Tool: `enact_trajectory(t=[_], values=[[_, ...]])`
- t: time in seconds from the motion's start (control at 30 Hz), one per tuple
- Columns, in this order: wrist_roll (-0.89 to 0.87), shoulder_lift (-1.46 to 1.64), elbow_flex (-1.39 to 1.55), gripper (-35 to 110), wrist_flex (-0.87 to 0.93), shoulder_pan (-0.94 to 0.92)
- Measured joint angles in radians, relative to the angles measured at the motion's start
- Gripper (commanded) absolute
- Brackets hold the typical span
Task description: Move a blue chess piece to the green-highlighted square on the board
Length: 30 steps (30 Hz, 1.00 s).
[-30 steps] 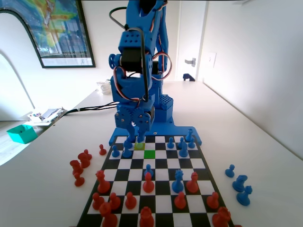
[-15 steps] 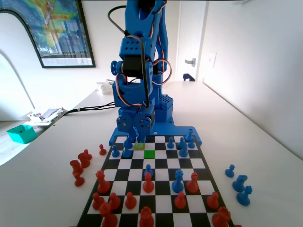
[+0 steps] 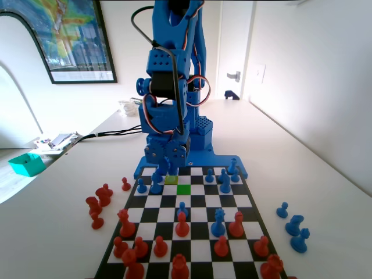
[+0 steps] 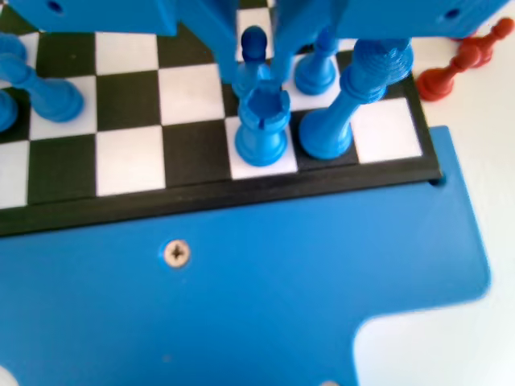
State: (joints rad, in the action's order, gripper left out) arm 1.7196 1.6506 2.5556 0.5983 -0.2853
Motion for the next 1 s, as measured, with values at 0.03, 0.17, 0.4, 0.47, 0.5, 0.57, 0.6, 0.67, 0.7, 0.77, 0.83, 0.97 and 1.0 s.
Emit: enact_trajectory(t=[0.03,0.17,0.4,0.47,0.5,0.57,0.6,0.67,0.7,0.77,0.83,0.97,1.0], values=[[0.000,0.000,0.000,1,-0.006,0.002],[0.000,0.000,0.000,1,-0.003,0.002],[0.000,0.000,-0.048,1,0.064,0.002],[-0.009,0.000,-0.091,1,0.118,0.005],[-0.015,0.000,-0.117,1,0.146,0.009],[-0.032,0.000,-0.156,1,0.179,0.023],[-0.041,0.000,-0.176,1,0.198,0.029],[-0.054,-0.005,-0.204,1,0.210,0.046],[-0.063,-0.005,-0.210,1,0.206,0.057],[-0.080,-0.005,-0.212,1,0.206,0.083],[-0.100,-0.005,-0.212,1,0.192,0.107],[-0.132,-0.017,-0.212,1,0.175,0.158],[-0.138,-0.020,-0.209,1,0.167,0.169]])
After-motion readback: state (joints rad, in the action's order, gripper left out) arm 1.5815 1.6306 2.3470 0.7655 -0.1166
